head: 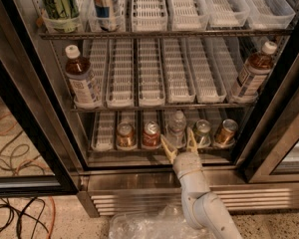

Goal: Pick water bottle from bottom shelf of fridge

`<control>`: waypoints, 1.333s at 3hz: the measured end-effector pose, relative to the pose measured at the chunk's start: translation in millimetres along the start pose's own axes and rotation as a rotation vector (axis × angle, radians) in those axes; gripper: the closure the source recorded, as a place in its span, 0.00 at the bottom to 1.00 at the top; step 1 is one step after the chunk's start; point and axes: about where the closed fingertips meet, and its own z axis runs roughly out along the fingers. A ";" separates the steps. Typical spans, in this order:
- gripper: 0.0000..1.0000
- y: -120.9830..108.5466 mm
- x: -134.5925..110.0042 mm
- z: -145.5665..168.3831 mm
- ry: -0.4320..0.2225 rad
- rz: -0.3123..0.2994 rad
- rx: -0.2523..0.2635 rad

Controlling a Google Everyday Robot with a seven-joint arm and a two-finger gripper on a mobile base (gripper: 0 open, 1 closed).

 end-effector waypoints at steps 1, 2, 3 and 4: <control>0.34 -2.3 3.6 8.0 0.003 0.008 0.004; 0.34 -4.3 7.2 20.4 0.006 0.016 0.003; 0.35 -8.3 9.5 40.8 0.008 0.018 0.002; 0.53 -11.0 11.1 60.9 0.005 0.020 0.001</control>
Offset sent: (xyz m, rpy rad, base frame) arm 0.0375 -0.0016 -0.0056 0.0222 0.0173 -0.0007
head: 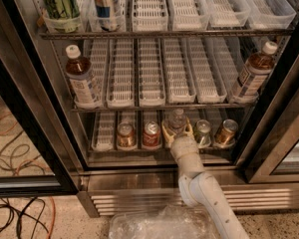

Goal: Pick water bottle from bottom shelf of fridge

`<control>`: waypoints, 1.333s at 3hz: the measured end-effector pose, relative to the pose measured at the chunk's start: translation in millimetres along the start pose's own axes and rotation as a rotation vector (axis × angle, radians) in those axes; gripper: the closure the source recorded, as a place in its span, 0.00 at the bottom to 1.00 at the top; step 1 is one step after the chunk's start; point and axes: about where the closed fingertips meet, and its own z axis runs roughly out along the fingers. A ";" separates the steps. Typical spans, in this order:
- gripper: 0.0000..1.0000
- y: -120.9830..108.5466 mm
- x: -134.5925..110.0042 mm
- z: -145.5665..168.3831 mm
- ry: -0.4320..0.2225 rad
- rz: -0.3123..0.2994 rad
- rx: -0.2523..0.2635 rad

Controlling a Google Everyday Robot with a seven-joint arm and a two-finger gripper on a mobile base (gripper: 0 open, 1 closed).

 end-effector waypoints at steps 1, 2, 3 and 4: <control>0.76 -0.7 1.0 1.1 0.002 0.001 0.001; 0.98 -0.7 1.0 1.1 0.001 0.001 0.001; 1.00 2.2 -1.8 0.0 -0.022 -0.009 -0.011; 1.00 2.4 -5.1 -5.5 -0.072 -0.015 -0.002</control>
Offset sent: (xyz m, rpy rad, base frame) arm 0.0014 -0.0005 -0.0007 0.0007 0.0015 -0.0013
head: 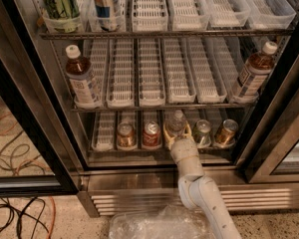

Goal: Pick water bottle from bottom shelf of fridge

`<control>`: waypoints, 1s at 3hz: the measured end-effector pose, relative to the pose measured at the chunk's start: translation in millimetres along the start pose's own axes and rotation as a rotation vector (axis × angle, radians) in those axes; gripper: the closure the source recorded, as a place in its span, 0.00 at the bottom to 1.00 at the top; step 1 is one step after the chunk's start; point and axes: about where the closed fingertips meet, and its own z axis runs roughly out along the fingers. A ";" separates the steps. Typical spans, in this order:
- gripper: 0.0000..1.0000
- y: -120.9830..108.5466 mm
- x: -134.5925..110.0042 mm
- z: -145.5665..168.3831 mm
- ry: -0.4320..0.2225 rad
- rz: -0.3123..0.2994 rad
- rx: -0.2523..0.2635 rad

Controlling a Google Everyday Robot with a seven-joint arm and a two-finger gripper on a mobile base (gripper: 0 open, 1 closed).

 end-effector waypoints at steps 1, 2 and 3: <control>1.00 0.9 -1.9 -5.0 -0.058 -0.007 -0.001; 1.00 3.2 0.1 -4.6 -0.113 -0.004 -0.007; 1.00 6.9 -4.0 -1.0 -0.158 -0.022 -0.027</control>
Offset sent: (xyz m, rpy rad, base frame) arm -0.0048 0.0035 -0.0068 0.0315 -0.1718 0.0347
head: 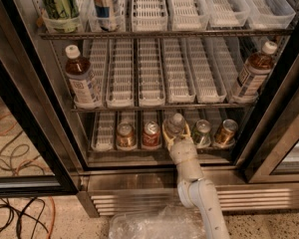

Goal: Pick water bottle from bottom shelf of fridge

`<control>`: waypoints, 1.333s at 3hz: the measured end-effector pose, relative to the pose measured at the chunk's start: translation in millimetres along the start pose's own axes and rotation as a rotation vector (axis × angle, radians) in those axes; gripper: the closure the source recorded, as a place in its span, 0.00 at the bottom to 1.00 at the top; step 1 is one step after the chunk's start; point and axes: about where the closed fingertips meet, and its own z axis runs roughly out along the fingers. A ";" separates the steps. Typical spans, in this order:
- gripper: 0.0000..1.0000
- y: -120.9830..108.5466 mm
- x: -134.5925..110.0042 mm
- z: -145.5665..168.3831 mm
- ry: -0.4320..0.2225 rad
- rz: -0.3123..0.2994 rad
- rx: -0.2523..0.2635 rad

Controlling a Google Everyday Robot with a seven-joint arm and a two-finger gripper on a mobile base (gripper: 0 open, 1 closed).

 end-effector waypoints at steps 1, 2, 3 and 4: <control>1.00 3.3 -12.7 7.9 -0.021 -0.016 -0.010; 1.00 3.4 -23.5 9.9 -0.046 -0.028 -0.004; 1.00 3.4 -23.5 9.9 -0.046 -0.028 -0.004; 1.00 2.3 -23.5 10.8 -0.068 -0.035 0.000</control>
Offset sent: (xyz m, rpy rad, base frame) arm -0.0057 0.0075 0.0496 -0.0215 -0.0842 -0.0107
